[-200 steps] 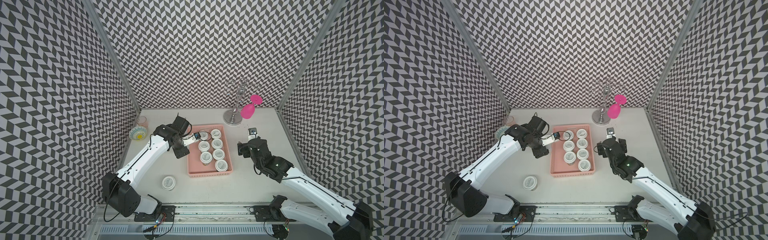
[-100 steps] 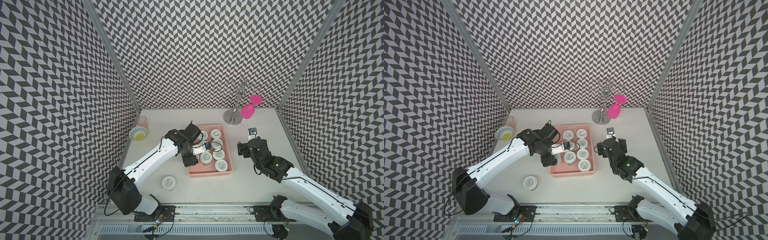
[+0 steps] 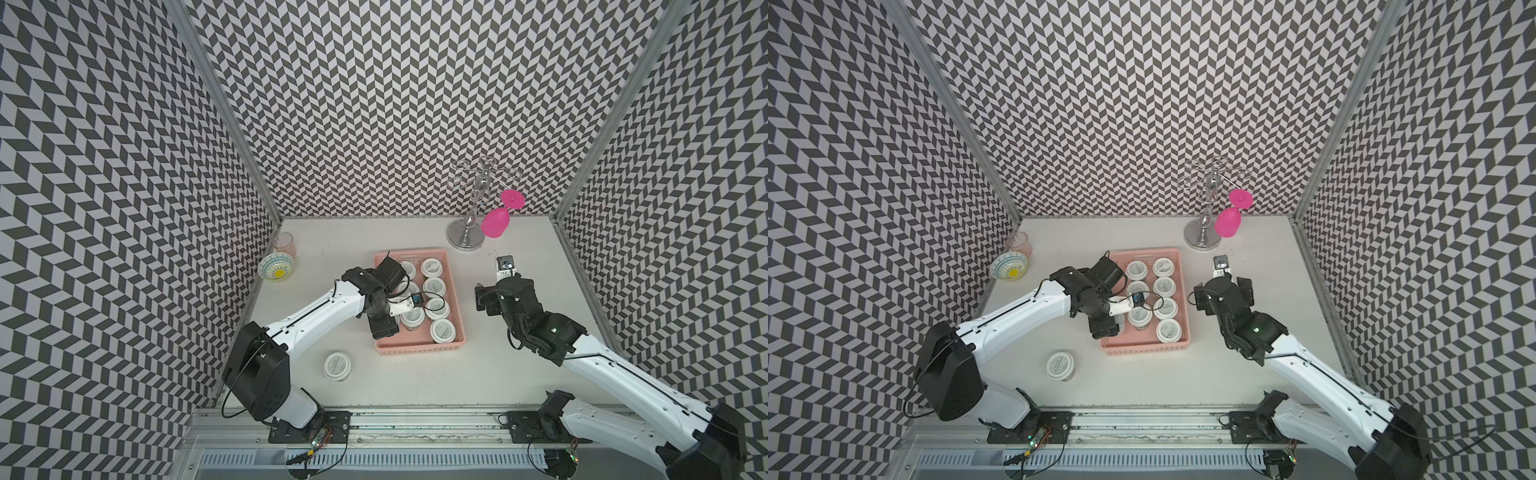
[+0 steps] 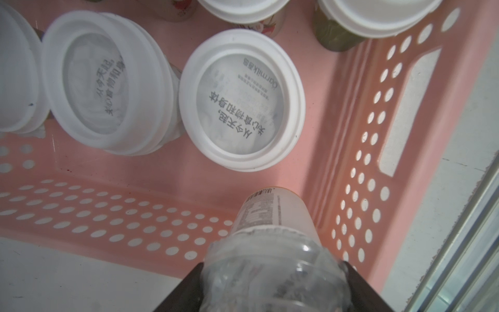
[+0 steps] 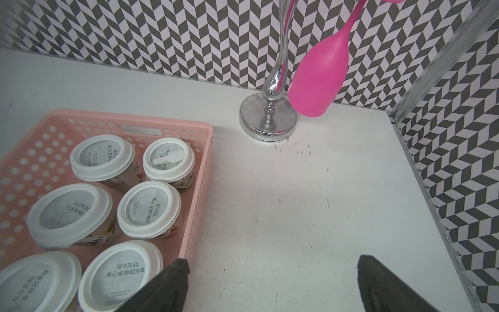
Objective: Put the yogurt in the basket
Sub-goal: Place the yogurt in the basket.
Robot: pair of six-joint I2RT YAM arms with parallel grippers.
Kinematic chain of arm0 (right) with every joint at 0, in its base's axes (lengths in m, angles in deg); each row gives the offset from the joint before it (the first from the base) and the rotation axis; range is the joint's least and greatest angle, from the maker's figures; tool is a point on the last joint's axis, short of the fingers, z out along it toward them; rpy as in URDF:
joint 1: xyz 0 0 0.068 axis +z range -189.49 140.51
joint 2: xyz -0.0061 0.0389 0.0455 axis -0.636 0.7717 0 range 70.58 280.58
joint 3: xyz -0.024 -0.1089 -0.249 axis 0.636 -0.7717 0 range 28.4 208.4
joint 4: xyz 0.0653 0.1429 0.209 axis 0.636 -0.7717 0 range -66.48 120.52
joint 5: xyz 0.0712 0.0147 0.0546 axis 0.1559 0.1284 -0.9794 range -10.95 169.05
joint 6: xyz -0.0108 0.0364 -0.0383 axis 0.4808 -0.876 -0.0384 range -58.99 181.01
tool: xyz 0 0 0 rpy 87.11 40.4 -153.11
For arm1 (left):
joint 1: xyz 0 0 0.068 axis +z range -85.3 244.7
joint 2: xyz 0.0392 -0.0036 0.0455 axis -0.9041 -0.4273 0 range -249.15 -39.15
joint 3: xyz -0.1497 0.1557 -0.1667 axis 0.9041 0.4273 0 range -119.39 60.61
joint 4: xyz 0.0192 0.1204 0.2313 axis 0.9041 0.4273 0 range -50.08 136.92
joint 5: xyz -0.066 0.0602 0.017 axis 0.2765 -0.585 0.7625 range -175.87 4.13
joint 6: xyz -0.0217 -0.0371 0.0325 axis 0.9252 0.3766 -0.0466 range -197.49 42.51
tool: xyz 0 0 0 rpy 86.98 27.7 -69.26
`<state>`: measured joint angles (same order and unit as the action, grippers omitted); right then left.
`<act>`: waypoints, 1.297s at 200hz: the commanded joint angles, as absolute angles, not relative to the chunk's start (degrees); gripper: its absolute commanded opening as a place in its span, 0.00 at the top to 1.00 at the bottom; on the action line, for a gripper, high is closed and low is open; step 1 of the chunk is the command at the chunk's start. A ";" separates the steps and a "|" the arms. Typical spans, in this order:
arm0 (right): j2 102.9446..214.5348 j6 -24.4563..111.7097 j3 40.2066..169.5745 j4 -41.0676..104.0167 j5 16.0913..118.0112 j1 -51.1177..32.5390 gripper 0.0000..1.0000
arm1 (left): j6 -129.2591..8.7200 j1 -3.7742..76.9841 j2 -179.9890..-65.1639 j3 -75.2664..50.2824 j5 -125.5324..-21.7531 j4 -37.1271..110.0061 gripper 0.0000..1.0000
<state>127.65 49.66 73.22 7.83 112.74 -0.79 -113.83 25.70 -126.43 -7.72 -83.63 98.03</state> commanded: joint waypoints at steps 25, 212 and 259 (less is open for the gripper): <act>127.88 49.76 72.74 9.87 113.60 -1.00 0.00 | -117.07 25.59 -128.38 -6.20 -88.33 93.33 0.25; 128.10 49.93 72.70 9.96 113.61 -0.99 0.00 | -119.07 27.27 -134.73 -8.66 -86.60 87.98 0.25; 128.06 49.93 72.66 9.96 113.57 -1.00 0.00 | -119.19 27.77 -134.62 -7.87 -86.83 87.71 0.25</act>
<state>127.89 49.66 73.22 7.83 112.74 -0.79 -119.01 27.25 -134.30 -7.77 -87.70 88.67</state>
